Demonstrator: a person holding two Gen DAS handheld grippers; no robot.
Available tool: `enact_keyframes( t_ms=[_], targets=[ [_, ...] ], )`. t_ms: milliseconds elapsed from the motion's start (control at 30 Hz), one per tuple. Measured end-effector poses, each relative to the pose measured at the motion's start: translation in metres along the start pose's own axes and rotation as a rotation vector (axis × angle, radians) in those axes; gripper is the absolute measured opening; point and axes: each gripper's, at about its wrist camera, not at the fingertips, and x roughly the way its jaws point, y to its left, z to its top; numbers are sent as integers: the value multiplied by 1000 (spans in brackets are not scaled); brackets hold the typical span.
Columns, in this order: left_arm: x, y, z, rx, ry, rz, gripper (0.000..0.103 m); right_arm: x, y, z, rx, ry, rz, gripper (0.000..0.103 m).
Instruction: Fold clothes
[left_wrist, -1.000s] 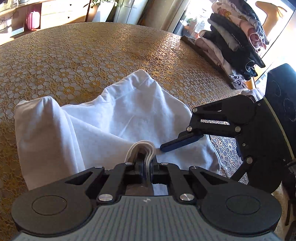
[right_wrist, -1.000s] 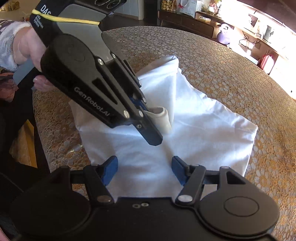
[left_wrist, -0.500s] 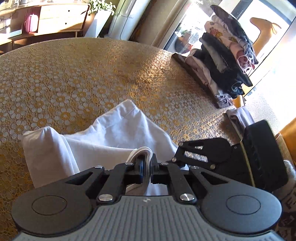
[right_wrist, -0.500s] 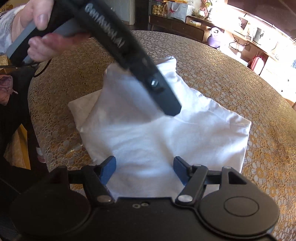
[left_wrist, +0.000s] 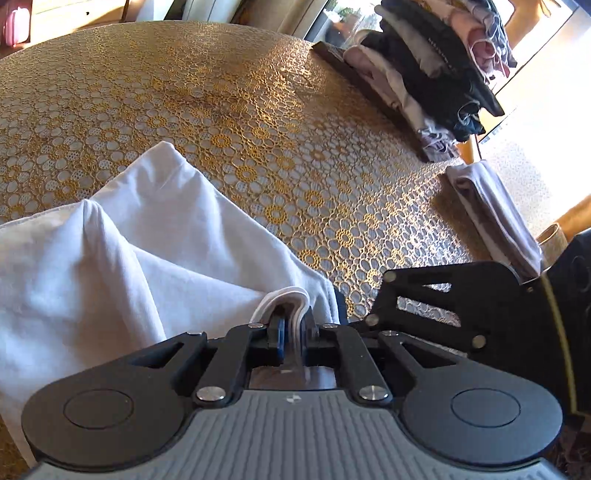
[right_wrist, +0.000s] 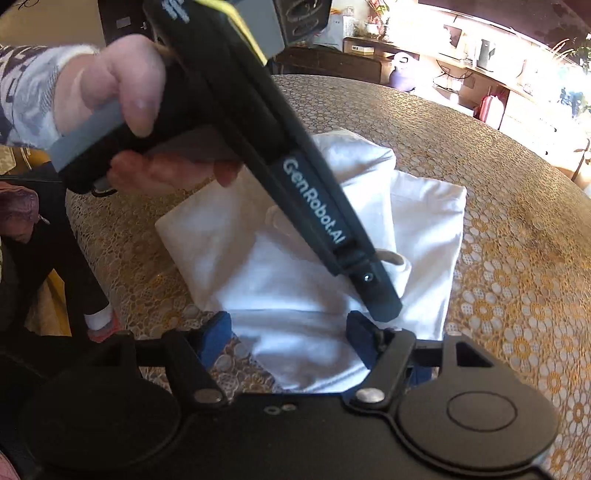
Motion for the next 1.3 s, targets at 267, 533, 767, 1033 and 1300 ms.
enact_keyframes(
  t_ms=[267, 533, 767, 1033, 1300],
  targets=[
    [-26, 9, 13, -147, 8, -158, 89, -2, 8, -14, 49, -26, -71, 103],
    [-111, 38, -30, -79, -164, -21, 90, -28, 18, -3, 104, -96, -170, 103],
    [-104, 49, -104, 26, -90, 43, 89, -14, 39, 41, -179, 18, -220, 103],
    [-94, 49, -115, 52, -102, 62, 89, 24, 33, 51, -249, 132, -182, 103],
    [-97, 53, -109, 5, -120, 47, 89, -13, 13, 8, -202, 154, -216, 103]
  ],
)
